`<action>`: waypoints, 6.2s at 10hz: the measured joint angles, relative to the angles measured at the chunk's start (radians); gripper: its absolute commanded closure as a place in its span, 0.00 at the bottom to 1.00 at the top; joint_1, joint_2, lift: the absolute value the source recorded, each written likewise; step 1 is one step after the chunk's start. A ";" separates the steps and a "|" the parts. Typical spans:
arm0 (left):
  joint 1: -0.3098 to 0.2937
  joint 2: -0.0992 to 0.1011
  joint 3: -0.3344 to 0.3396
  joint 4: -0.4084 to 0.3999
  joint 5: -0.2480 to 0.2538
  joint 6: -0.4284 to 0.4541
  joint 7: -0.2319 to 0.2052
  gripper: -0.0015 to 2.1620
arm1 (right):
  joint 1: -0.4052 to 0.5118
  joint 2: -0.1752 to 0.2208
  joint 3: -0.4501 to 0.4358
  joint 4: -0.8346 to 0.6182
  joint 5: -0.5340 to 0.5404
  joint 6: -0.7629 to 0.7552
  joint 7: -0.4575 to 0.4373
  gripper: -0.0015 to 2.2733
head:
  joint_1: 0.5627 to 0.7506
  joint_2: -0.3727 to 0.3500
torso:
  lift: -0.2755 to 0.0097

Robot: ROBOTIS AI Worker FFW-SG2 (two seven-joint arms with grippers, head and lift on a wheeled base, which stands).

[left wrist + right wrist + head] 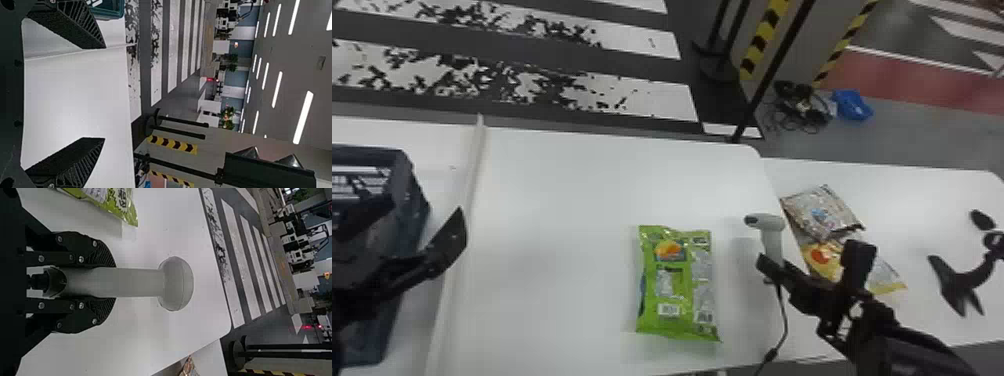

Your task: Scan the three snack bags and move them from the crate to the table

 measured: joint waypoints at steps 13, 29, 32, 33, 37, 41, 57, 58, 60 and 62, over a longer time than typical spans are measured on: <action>-0.029 0.006 -0.046 0.001 -0.020 0.040 0.003 0.01 | 0.085 -0.022 -0.076 -0.317 -0.196 0.509 0.246 0.04 | 0.70 0.19 | 0.75; -0.035 0.017 -0.080 -0.011 -0.055 0.061 0.013 0.01 | -0.060 -0.040 0.152 -0.104 0.022 0.353 0.325 0.96 | 0.70 0.28 | 0.75; -0.015 0.009 -0.081 -0.012 -0.069 0.064 0.031 0.01 | -0.034 -0.083 0.002 -0.242 -0.114 0.460 0.298 0.96 | 0.70 0.21 | 0.75; -0.014 0.007 -0.084 -0.005 -0.074 0.064 0.034 0.01 | -0.056 -0.086 -0.060 -0.230 -0.160 0.455 0.230 0.96 | 0.70 0.15 | 0.75; -0.015 0.014 -0.087 0.000 -0.072 0.064 0.034 0.01 | -0.194 -0.058 -0.163 0.075 -0.344 -0.014 -0.210 0.96 | 0.70 0.03 | 0.75; -0.012 0.025 -0.092 0.005 -0.069 0.064 0.034 0.01 | -0.270 -0.040 -0.125 0.321 -0.352 -0.321 -0.627 0.91 | 0.70 0.03 | 0.75; 0.071 0.020 -0.108 -0.087 -0.082 0.080 0.121 0.01 | 0.221 0.136 0.242 -0.637 -0.097 0.008 -0.675 0.04 | 0.70 0.18 | 0.75; 0.102 0.017 -0.086 -0.105 -0.078 0.069 0.121 0.01 | 0.227 0.142 0.319 -0.649 -0.057 0.023 -0.675 0.04 | 0.70 0.29 | 0.75; 0.192 0.014 -0.049 -0.125 -0.064 -0.037 0.121 0.02 | 0.262 0.140 0.460 -0.654 0.024 0.008 -0.678 0.05 | 0.70 0.43 | 0.75; 0.287 0.013 -0.047 -0.139 -0.059 -0.141 0.123 0.02 | 0.359 0.120 0.501 -0.665 0.033 -0.095 -0.678 0.05 | 0.70 0.49 | 0.75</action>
